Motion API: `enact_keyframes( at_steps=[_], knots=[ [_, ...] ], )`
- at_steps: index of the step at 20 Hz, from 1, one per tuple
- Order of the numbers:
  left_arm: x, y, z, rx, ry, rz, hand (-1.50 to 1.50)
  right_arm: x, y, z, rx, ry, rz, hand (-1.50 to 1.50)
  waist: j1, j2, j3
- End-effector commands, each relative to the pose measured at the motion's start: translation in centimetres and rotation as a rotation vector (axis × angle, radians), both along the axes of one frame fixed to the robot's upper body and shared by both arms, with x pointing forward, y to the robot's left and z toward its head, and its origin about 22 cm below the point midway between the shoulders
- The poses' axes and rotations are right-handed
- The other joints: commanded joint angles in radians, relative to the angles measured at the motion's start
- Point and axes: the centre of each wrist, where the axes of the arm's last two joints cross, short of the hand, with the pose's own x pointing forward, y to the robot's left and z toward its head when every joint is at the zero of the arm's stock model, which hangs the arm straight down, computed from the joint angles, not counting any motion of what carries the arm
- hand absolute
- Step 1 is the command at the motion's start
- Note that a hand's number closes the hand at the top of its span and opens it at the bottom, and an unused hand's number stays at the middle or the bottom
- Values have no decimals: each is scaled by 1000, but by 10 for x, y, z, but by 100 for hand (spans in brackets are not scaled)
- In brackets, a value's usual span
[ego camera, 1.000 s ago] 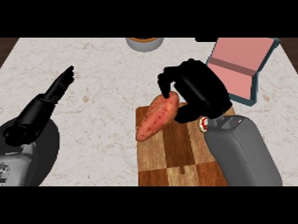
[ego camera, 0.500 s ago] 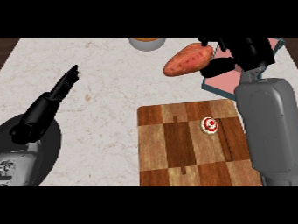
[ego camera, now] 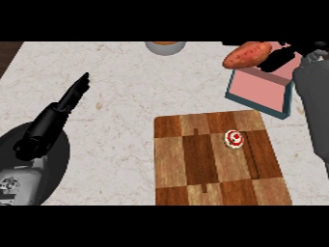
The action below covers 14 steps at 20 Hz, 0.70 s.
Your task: Pick the sweet potato from the cutting board and place it in the cardboard box
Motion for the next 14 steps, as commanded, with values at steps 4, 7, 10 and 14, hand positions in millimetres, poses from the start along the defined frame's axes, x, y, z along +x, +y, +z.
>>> enact_keyframes(
  at_steps=[4, 7, 10, 14],
  knots=[
    [-2, -8, 9, 1, -27, -29, 0, 22, -51, 8, -82, 238, -8, 150, 27, 5, 1],
    [7, -18, 5, -12, -14, -28, 0, 21, -67, -19, -160, 320, 4, 150, 31, 14, 1],
    [12, 0, 8, -1, -21, -14, 0, 20, -77, -28, -196, 422, -16, 150, 25, 11, 1],
    [4, -9, -6, -4, -6, -46, 0, 19, -90, -28, -151, 455, 143, -150, 28, 12, 2]
  ],
)
